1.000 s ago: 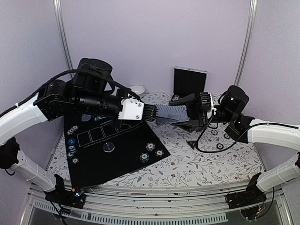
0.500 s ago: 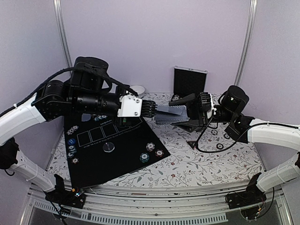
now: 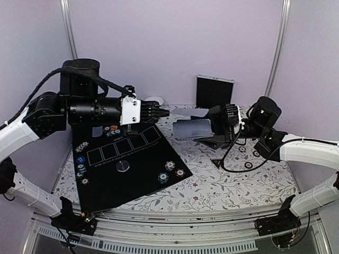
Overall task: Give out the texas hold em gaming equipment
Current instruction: Distribute the poker card in the dealer area.
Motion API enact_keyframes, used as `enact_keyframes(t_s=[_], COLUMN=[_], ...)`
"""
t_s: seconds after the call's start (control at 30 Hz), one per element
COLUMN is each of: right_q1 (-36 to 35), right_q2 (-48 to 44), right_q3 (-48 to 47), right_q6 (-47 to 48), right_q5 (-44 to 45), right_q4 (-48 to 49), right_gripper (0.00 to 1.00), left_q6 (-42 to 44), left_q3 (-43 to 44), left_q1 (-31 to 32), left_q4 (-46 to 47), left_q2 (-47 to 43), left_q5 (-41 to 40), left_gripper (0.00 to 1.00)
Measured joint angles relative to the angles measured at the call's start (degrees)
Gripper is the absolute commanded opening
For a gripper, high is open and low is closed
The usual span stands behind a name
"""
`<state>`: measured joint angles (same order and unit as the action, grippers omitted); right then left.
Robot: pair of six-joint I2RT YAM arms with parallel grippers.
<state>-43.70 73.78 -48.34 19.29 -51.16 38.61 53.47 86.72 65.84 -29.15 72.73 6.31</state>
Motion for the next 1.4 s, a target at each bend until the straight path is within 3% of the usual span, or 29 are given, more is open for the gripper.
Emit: enact_keyframes(t_s=[0.13,0.33,0.53,0.7,0.8,0.93,1.23,1.4], right_q1=[0.00,0.00,0.02,0.02,0.13,0.24,0.24,0.24], right_q2=[0.00,0.00,0.00,-0.07,-0.39,-0.83,-0.96,-0.96], right_q3=[0.00,0.00,0.00,0.00,0.00,0.00,0.00,0.00], right_q6=[0.00,0.00,0.04,0.04,0.04,0.04,0.04,0.07], right_q5=[-0.02,-0.02,-0.02,-0.02,-0.04,-0.02,-0.02,-0.02], right_q4=[0.00,0.00,0.00,-0.02,0.00,0.00,0.00,0.00], right_gripper=[0.59,0.59,0.59,0.59,0.59,0.59,0.59,0.59], left_q6=[-0.74,-2.67,-10.27,-17.73,-24.41,-26.73,-32.61,-33.68], left_q3=[-1.31,-4.09,-4.50,-7.87,-12.33,-14.99,-25.55,-30.16], left_q1=[0.02,-1.81,-13.35,-21.11,-27.36,-28.61,-28.13,-24.46], left_q4=[3.65,10.03,11.96,11.32,10.38,10.19,9.92,9.88], left_q2=[-1.27,-1.70,2.29,4.44,7.28,9.07,10.88,12.72], left_q5=[-2.14,-14.67,-30.58,-35.80,-36.65,-36.26,-26.99,-23.47], left_gripper=[0.00,0.00,0.00,0.00,0.00,0.00,0.00,0.00])
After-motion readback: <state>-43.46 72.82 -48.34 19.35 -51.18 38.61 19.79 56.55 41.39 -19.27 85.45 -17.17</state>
